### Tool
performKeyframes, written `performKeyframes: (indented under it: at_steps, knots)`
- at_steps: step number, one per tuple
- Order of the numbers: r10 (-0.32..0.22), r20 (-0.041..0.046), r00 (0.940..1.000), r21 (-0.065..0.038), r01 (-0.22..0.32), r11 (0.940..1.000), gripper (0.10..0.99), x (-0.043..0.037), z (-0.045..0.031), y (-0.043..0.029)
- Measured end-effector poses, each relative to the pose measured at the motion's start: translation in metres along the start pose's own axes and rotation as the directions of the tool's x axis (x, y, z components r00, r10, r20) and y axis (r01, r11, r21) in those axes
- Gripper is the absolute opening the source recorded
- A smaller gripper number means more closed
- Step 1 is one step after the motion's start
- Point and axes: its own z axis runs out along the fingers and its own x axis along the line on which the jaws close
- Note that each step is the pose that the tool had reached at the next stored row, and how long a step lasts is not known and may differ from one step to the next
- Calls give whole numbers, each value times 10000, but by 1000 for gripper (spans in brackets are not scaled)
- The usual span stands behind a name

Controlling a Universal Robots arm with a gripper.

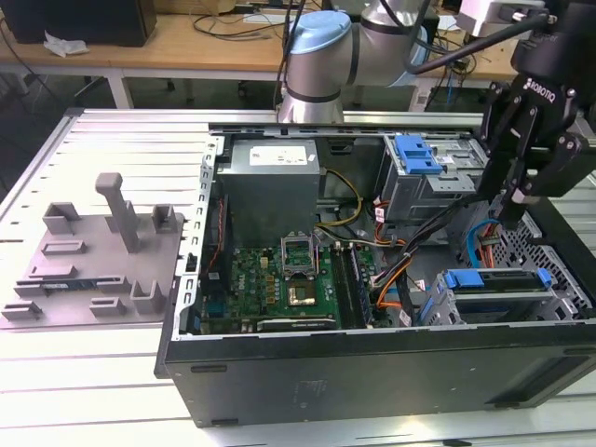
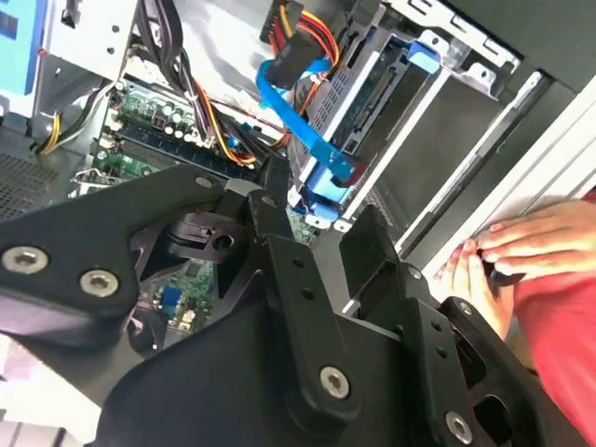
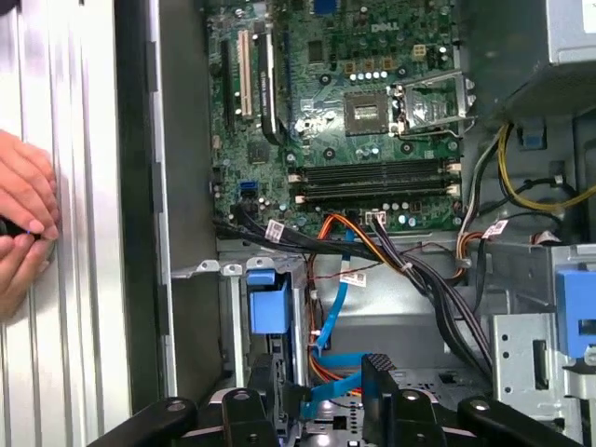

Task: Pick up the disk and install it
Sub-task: 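Insert the disk into the insertion slot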

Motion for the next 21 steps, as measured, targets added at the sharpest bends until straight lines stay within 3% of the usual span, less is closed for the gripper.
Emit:
performKeyframes:
  at_steps: [2, 4, 5, 6, 9, 12, 16, 17, 20, 21]
  knots:
    - [360, -78, 9993, -32, -360, 9993, 502, -3, 18, 0]
    - [495, -166, 9986, 19, -494, 9988, 502, -3, 21, -1]
    - [553, -239, 9982, 92, -551, 9984, 502, -6, 22, -1]
    - [596, -376, 9975, 223, -588, 9980, 502, -16, 20, 0]
    - [660, -605, 9960, 479, -632, 9969, 502, -46, 16, 2]
    - [710, -666, 9953, 620, -669, 9958, 502, -129, 6, 8]
    - [767, -664, 9948, 637, -725, 9953, 502, -195, 6, 13]
    - [779, -713, 9944, 646, -733, 9952, 502, -228, 9, 8]
    - [810, -1405, 9868, 750, -710, 9947, 502, -427, -3, -44]
    - [812, -1466, 9859, 759, -706, 9946, 502, -472, -8, -47]
